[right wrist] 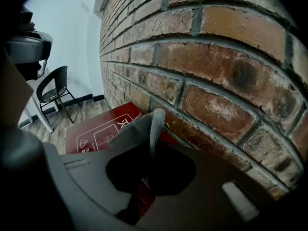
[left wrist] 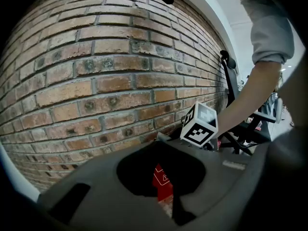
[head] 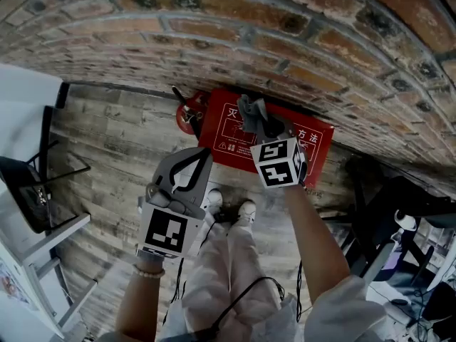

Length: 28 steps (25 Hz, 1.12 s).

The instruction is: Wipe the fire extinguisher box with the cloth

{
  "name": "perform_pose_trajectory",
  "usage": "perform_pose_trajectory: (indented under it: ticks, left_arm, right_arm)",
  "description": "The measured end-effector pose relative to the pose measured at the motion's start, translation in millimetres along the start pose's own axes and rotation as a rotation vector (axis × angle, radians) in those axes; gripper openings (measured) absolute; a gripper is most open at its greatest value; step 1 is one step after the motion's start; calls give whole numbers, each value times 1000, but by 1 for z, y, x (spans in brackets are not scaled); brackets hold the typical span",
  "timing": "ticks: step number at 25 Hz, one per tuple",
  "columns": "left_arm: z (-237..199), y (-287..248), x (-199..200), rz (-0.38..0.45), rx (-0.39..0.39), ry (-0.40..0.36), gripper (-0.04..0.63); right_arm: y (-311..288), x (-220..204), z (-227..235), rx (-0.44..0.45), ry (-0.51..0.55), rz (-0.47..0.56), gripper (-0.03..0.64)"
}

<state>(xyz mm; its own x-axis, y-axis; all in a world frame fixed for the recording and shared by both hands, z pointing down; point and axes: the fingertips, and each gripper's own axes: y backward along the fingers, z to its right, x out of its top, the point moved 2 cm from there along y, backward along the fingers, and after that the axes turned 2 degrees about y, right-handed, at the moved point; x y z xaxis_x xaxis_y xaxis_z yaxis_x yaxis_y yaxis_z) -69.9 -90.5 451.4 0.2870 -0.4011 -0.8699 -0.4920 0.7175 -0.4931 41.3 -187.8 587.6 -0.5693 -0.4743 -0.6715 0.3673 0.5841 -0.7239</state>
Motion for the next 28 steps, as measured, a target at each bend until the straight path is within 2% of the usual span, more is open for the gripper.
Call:
perform_pose_trajectory:
  ticks: [19,28]
  left_arm:
    - [39,-26,12,-6,-65,-30,-3]
    - [57,-40,17,-12,-95,-47,-3]
  right_arm:
    - [35,-50,51,-77,-47,-44,18]
    - [52,-79,80,-133,-108,-67,18]
